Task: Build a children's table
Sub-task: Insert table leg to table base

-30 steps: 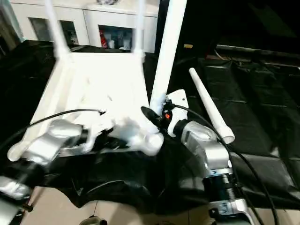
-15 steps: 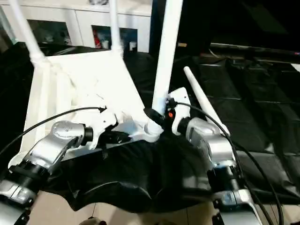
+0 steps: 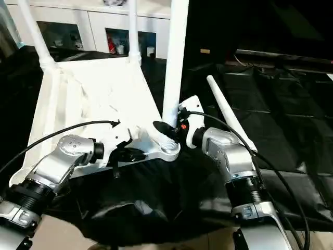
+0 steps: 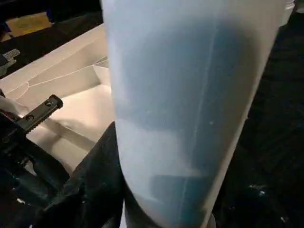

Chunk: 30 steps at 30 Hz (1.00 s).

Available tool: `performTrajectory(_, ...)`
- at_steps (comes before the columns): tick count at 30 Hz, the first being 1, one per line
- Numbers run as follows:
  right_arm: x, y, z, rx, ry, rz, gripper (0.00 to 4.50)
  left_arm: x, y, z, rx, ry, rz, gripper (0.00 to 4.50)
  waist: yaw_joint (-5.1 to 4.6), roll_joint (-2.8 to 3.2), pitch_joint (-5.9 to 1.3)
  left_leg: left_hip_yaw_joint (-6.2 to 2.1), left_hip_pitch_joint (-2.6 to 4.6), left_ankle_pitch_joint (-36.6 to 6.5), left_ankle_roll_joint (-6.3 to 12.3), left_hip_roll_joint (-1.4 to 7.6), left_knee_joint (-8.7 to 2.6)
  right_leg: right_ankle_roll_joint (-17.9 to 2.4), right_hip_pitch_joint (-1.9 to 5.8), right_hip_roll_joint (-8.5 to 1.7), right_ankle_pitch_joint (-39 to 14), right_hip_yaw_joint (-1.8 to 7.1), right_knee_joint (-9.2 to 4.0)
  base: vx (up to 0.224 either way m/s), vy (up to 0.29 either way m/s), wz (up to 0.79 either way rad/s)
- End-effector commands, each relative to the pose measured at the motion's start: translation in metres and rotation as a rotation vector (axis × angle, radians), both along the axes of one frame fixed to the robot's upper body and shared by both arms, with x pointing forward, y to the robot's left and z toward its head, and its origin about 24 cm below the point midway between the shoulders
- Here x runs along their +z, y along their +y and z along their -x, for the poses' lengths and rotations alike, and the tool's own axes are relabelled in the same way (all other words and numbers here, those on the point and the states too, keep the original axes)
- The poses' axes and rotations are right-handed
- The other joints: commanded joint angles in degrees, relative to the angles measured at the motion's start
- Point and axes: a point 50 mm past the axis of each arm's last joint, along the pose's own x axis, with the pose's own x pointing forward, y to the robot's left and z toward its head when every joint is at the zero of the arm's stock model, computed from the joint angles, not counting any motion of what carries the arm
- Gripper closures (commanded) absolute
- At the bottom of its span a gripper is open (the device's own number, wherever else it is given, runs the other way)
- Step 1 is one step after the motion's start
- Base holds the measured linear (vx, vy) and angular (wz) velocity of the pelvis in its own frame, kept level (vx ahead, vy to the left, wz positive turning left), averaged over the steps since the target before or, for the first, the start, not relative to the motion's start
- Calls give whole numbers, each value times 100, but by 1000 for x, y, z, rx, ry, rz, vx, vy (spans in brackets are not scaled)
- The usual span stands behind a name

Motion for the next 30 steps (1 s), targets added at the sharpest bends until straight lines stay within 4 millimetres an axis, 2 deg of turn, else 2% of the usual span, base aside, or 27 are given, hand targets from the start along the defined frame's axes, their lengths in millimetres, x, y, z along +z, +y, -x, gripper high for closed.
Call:
performTrajectory(1, -14, -3, 4, 14, 73, 51, 259, 0, -4, 1, -29, 2, 7, 450, 4, -30, -393, -112, 124, -1571, -157, 162, -410, -881, 192, -433, -1999, 241, -510, 0, 0, 0)
performTrajectory(3, -13, -4, 4, 16, 75, 49, 259, 0, -4, 1, -29, 4, 4, 450, 9, -33, -391, -113, 121, -1579, -160, 161, -411, -879, 191, -433, -2003, 242, -511, 0, 0, 0)
performTrajectory(4, -13, -4, 4, 16, 75, 49, 259, 0, -4, 1, -29, 4, 3, 450, 14, -4, -391, -118, 126, -1597, -171, 162, -414, -879, 189, -436, -2014, 243, -510, 0, 0, 0)
performTrajectory(6, -12, -6, 6, 17, 76, 48, 259, 0, -4, 1, -33, 4, 1, 450, 11, -26, -393, -118, 124, -1618, -174, 159, -415, -865, 194, -430, -2038, 241, -515, 0, 0, 0)
performTrajectory(7, -12, -7, 6, 18, 76, 47, 259, 0, -4, 1, -34, 4, 1, 450, 14, 2, -395, -117, 131, -1634, -181, 162, -416, -869, 186, -428, -2017, 244, -522, 0, 0, 0)
performTrajectory(9, -12, -7, 7, 19, 79, 46, 259, 1, -4, 1, -37, 2, 3, 450, 28, -9, -401, -118, 128, -1610, -184, 163, -416, -894, 193, -426, -1922, 243, -506, 0, 0, 0)
performTrajectory(10, -12, -7, 7, 20, 79, 46, 259, 1, -4, 1, -37, 1, 3, 450, 30, 14, -402, -120, 125, -1607, -190, 161, -414, -903, 195, -429, -1900, 243, -503, 0, 0, 0)
performTrajectory(30, 4, -12, 7, 4, 38, 6, 259, 3, -4, -2, -38, -12, 3, 450, 40, -15, -391, -121, 127, -1641, -191, 166, -430, -883, 193, -433, -1970, 242, -519, 0, 0, 0)
